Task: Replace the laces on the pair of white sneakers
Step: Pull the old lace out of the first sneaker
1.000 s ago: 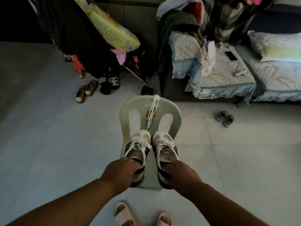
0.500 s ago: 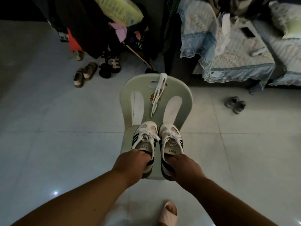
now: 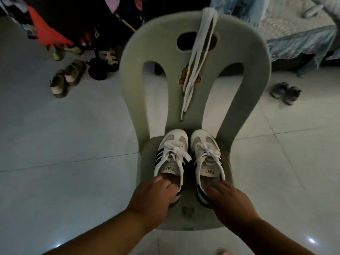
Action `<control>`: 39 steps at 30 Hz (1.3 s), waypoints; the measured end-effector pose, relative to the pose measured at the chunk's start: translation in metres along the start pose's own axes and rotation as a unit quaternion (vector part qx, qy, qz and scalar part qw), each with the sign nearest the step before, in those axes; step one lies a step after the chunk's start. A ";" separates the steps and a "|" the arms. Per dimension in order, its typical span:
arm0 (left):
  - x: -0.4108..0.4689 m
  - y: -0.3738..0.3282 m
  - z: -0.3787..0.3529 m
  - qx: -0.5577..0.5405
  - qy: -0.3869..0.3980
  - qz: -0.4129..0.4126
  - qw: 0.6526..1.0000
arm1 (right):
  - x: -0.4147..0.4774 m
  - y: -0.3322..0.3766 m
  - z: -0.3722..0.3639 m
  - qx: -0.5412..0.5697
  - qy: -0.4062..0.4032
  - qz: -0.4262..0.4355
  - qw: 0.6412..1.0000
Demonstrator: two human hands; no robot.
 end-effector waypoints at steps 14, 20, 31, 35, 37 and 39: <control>-0.018 0.011 -0.080 0.058 -0.162 -0.113 0.979 | 0.001 -0.007 -0.045 -0.039 -0.195 0.123 0.972; -0.016 0.009 -0.079 0.090 -0.142 -0.084 0.982 | 0.001 -0.001 -0.049 -0.023 -0.257 0.086 0.962; -0.025 0.023 -0.059 -0.101 -0.196 0.243 0.945 | -0.019 -0.011 -0.018 0.225 -0.240 -0.267 0.906; -0.027 0.069 -0.078 -0.222 -0.123 0.452 0.855 | -0.018 -0.047 -0.037 0.373 -0.157 -0.444 0.800; -0.027 0.078 -0.086 -0.313 -0.116 0.487 0.807 | -0.018 -0.058 -0.054 0.443 -0.095 -0.485 0.748; -0.024 0.082 -0.094 -0.380 -0.111 0.480 0.783 | -0.015 -0.064 -0.065 0.483 -0.054 -0.496 0.719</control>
Point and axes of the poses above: each hand's wrist, its own x-axis towards the middle knuckle, its own z-axis out of the back of the hand, y = z × x, the point moved 3 cm from there along x, towards the middle knuckle, and after that the axes turned 12 degrees about -y, right-handed, at the moved point
